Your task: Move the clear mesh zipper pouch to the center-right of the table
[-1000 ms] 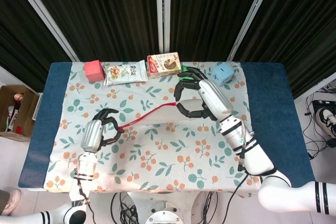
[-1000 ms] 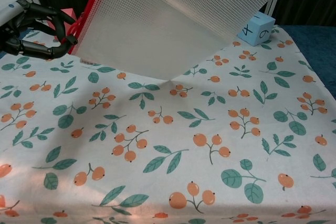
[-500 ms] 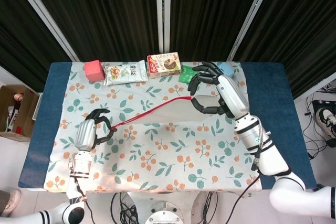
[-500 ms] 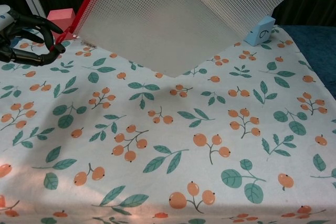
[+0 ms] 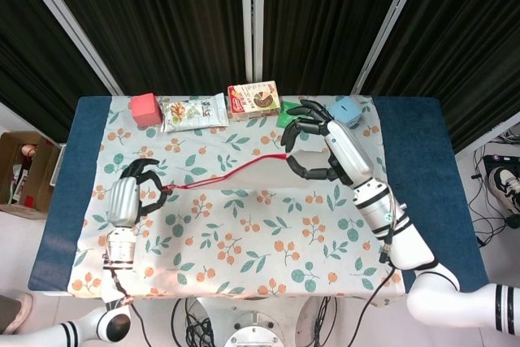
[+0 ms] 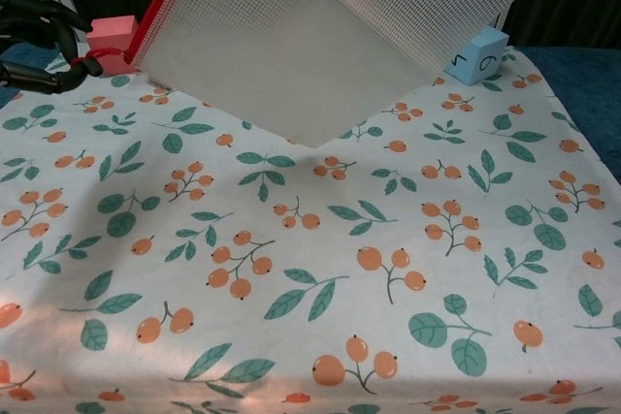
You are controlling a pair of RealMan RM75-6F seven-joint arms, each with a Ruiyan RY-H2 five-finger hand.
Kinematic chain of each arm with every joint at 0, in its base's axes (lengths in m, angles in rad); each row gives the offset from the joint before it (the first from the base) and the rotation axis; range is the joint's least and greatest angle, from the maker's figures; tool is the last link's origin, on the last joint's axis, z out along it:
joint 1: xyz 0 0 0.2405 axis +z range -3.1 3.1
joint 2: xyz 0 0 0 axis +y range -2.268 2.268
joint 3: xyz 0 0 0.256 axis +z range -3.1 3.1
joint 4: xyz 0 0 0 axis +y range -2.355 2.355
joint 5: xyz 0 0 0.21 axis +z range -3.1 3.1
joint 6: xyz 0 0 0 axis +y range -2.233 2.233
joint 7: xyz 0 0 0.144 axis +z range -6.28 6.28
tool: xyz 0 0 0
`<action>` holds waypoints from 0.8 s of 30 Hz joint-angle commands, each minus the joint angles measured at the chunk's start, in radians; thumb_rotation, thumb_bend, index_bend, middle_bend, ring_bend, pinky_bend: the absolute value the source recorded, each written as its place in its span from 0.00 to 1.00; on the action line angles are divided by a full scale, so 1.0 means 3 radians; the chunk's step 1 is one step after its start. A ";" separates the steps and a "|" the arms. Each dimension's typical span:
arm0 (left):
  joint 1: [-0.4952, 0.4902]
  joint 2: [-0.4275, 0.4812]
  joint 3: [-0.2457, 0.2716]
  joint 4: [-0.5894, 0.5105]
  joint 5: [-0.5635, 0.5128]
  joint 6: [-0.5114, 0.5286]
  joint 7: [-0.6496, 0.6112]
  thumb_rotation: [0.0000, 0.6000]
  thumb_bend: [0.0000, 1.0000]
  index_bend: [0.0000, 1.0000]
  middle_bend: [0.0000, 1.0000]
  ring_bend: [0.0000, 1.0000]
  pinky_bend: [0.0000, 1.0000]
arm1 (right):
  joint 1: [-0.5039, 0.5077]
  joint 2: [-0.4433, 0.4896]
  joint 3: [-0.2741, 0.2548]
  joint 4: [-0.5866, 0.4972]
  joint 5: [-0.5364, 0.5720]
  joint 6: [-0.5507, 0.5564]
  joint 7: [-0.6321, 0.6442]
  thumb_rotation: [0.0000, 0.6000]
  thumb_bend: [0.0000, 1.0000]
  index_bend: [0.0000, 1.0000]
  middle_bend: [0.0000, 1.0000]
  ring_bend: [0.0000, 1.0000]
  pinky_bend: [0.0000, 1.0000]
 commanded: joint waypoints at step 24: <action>0.0093 0.0139 -0.0055 0.0436 -0.0134 0.0083 0.0106 1.00 0.12 0.17 0.17 0.14 0.20 | -0.0317 -0.0221 -0.0887 0.0733 -0.1617 0.0133 0.1095 1.00 0.67 0.84 0.44 0.18 0.09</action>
